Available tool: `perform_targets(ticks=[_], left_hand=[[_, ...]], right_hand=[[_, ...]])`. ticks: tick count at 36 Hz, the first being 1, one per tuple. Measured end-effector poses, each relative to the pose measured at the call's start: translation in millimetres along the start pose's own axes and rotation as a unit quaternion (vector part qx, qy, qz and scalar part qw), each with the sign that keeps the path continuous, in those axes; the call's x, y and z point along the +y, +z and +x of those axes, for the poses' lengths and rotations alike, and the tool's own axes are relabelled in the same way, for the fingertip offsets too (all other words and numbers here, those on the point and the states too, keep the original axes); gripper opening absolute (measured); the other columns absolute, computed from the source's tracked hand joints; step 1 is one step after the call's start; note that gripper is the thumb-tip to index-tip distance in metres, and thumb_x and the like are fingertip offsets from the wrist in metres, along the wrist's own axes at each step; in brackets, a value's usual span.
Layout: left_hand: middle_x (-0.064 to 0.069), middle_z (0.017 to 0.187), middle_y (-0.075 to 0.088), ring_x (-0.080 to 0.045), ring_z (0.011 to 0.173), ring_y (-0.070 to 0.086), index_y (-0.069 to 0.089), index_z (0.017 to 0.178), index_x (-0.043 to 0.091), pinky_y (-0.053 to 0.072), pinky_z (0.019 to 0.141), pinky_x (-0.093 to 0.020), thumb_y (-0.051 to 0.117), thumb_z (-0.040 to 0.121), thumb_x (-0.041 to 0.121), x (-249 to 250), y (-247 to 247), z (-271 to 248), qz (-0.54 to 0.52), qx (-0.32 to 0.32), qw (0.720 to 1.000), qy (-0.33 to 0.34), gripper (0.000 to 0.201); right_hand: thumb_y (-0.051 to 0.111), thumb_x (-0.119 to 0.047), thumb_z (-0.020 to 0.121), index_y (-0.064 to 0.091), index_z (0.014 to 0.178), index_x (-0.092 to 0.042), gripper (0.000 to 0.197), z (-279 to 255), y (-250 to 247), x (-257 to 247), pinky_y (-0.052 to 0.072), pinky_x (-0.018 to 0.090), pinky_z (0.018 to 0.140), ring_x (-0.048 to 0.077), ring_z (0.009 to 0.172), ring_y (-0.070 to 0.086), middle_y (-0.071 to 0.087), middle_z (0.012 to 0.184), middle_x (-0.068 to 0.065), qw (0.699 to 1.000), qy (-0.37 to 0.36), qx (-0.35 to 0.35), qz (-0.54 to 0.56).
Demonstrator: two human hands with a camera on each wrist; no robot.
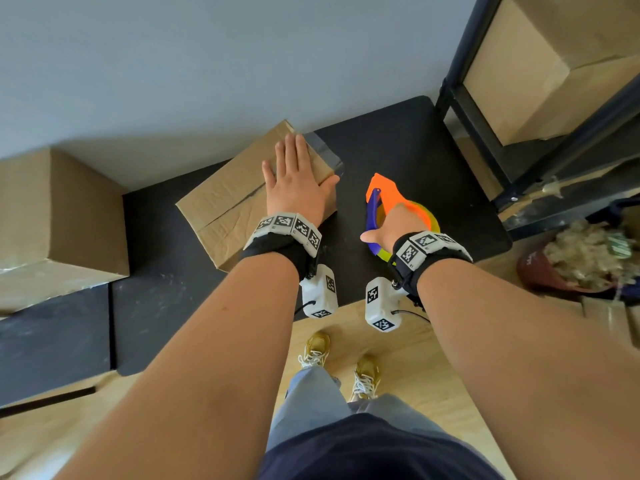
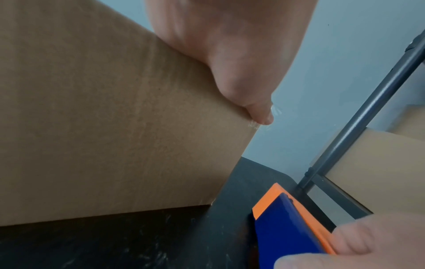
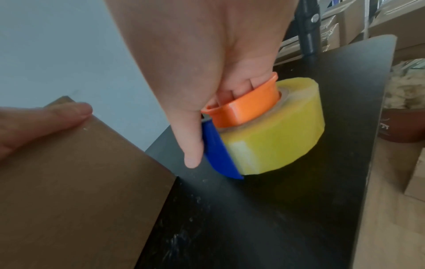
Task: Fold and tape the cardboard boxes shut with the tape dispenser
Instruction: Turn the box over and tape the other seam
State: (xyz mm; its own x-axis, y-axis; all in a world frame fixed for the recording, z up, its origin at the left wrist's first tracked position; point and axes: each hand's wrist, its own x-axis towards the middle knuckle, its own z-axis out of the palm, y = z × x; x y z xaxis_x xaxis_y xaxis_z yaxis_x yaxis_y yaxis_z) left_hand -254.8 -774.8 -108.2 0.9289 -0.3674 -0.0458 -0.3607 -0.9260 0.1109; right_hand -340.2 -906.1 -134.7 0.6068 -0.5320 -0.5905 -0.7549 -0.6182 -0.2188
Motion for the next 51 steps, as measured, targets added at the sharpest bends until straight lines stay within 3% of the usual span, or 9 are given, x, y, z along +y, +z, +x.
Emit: perform_targets(ticks=[2,5,10,24,30,34,39,45,51], left_hand=[[-0.006,0.162,-0.003,-0.024,0.148,-0.004,-0.003,0.154,0.01,0.0,0.12,-0.047,0.032,0.095,0.06,0,0,-1,-0.006,0.005,1.0,0.001,0.084],[-0.007,0.161,-0.001,-0.025,0.148,-0.003,0.001,0.154,0.01,0.0,0.12,-0.048,0.032,0.096,0.059,0,-1,-3,0.002,0.007,1.0,0.007,0.081],[-0.006,0.162,0.0,-0.025,0.149,-0.003,0.002,0.154,0.012,0.002,0.119,-0.049,0.032,0.097,0.059,0,-4,-3,0.01,-0.007,1.0,0.009,0.08],[-0.004,0.161,0.005,-0.024,0.148,-0.002,0.018,0.152,0.021,0.005,0.118,-0.055,0.059,0.087,0.05,-7,-34,-16,0.044,-0.047,0.995,0.075,0.083],[-0.003,0.159,0.012,-0.028,0.146,0.009,0.034,0.143,0.037,0.012,0.118,-0.05,0.069,0.083,0.033,-11,-50,-34,0.082,-0.058,0.985,0.143,0.07],[-0.001,0.145,0.029,-0.026,0.133,0.026,0.044,0.131,0.046,0.028,0.106,-0.042,0.06,0.087,0.022,-11,-55,-48,0.086,-0.028,0.983,0.16,0.053],[-0.003,0.116,0.036,-0.024,0.108,0.039,0.037,0.137,0.046,0.04,0.074,-0.031,0.053,0.082,0.0,-20,-54,-63,0.073,-0.05,0.984,0.155,0.073],[-0.004,0.114,0.033,-0.023,0.104,0.041,0.019,0.147,0.046,0.051,0.079,-0.036,0.056,0.078,-0.006,-38,-54,-74,0.069,-0.077,0.983,0.15,0.094],[-0.005,0.116,0.036,-0.023,0.105,0.041,0.023,0.148,0.037,0.039,0.069,-0.029,0.053,0.078,-0.005,-63,-49,-77,0.082,-0.025,0.987,0.138,0.087]], right_hand=[[0.08,-0.042,0.077,0.049,0.098,-0.019,0.044,2,0,0,0.048,0.032,0.069,0.024,0.076,0.059,0.056,0.082,0.006,0.999,0.008,-0.03,0.017],[0.079,-0.026,0.078,0.03,0.147,-0.025,0.085,0,-4,9,0.042,0.031,0.081,0.028,0.108,0.058,0.056,0.125,0.008,0.995,-0.07,-0.032,0.068],[0.062,-0.029,0.093,0.055,0.09,-0.009,0.022,-10,-22,10,0.044,0.034,0.068,0.025,0.074,0.058,0.061,0.088,0.008,0.999,-0.027,0.026,0.003],[0.05,-0.021,0.098,0.058,0.108,-0.005,0.02,-34,-53,-12,0.041,0.03,0.072,0.021,0.081,0.052,0.052,0.087,0.007,0.99,-0.089,0.104,-0.017],[0.047,-0.015,0.097,0.063,0.11,-0.007,0.022,-48,-51,-18,0.045,0.033,0.076,0.029,0.101,0.063,0.066,0.108,0.011,0.979,-0.137,0.132,0.072],[0.05,-0.011,0.095,0.059,0.122,-0.014,0.028,-55,-53,-23,0.045,0.035,0.088,0.026,0.113,0.058,0.06,0.123,0.008,0.969,-0.153,0.149,0.127],[0.047,-0.006,0.093,0.051,0.137,-0.015,0.045,-60,-56,-28,0.045,0.039,0.099,0.028,0.124,0.05,0.051,0.137,0.009,0.962,-0.167,0.161,0.147],[0.041,-0.004,0.094,0.044,0.144,-0.021,0.053,-66,-52,-36,0.043,0.04,0.103,0.027,0.13,0.046,0.047,0.145,0.006,0.965,-0.179,0.119,0.149],[0.039,-0.004,0.091,0.056,0.132,-0.023,0.048,-76,-42,-48,0.047,0.041,0.098,0.025,0.116,0.057,0.061,0.128,0.004,0.965,-0.199,0.082,0.152]])
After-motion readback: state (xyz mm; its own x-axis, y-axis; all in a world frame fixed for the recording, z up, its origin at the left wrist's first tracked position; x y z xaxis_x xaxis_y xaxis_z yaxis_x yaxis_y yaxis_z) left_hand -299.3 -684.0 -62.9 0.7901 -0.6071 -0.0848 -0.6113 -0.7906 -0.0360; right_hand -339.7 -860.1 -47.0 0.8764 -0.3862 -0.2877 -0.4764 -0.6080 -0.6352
